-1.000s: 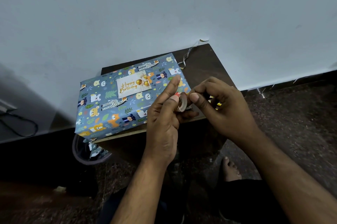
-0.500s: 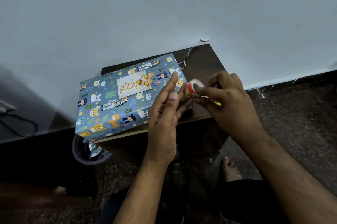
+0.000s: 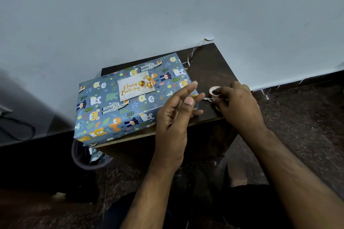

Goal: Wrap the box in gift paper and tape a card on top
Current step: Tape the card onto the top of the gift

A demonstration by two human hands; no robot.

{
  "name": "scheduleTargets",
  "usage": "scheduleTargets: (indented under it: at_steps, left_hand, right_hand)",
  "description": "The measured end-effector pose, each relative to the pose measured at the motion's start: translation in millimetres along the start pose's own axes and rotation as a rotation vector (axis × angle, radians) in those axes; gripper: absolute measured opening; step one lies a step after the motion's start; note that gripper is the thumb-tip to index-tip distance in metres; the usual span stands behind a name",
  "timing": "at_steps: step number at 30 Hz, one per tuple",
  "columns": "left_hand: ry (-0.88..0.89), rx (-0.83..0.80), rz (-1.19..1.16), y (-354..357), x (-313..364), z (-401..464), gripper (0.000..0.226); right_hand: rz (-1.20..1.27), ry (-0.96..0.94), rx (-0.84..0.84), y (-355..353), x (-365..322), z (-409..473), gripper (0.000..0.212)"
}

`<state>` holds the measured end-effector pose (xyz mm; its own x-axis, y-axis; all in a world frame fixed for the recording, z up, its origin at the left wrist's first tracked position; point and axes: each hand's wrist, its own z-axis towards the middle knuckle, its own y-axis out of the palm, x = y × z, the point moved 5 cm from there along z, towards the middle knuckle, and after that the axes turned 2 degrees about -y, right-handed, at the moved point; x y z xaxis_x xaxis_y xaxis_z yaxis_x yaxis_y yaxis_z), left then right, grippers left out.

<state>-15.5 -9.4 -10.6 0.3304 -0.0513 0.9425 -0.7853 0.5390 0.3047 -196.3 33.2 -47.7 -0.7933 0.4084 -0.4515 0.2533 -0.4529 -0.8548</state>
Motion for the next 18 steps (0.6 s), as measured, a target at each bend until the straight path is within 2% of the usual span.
scheduleTargets:
  at_steps: [2, 5, 7, 11, 14, 18]
  left_hand:
    - [0.0, -0.004, 0.004, 0, 0, 0, 0.038]
    - [0.001, 0.022, -0.009, -3, 0, 1, 0.036]
    - [-0.004, 0.043, -0.04, -6, -1, 2, 0.034]
    - [0.012, 0.043, -0.086, -7, -1, 2, 0.03]
    - [0.041, 0.051, -0.111, -8, 1, 3, 0.032]
    - [0.04, 0.057, -0.115, -9, -1, 4, 0.03]
  right_hand:
    - [0.04, 0.005, 0.002, 1, 0, 0, 0.03]
    - [0.123, -0.075, 0.126, -8, -14, -2, 0.02]
    - [0.316, -0.126, 0.203, -16, -28, -4, 0.019]
    - [0.859, -0.125, 0.107, -24, -56, -9, 0.025]
    - [1.02, -0.103, 0.043, -23, -67, -14, 0.017]
    - [1.135, -0.057, 0.053, -22, -71, -15, 0.01]
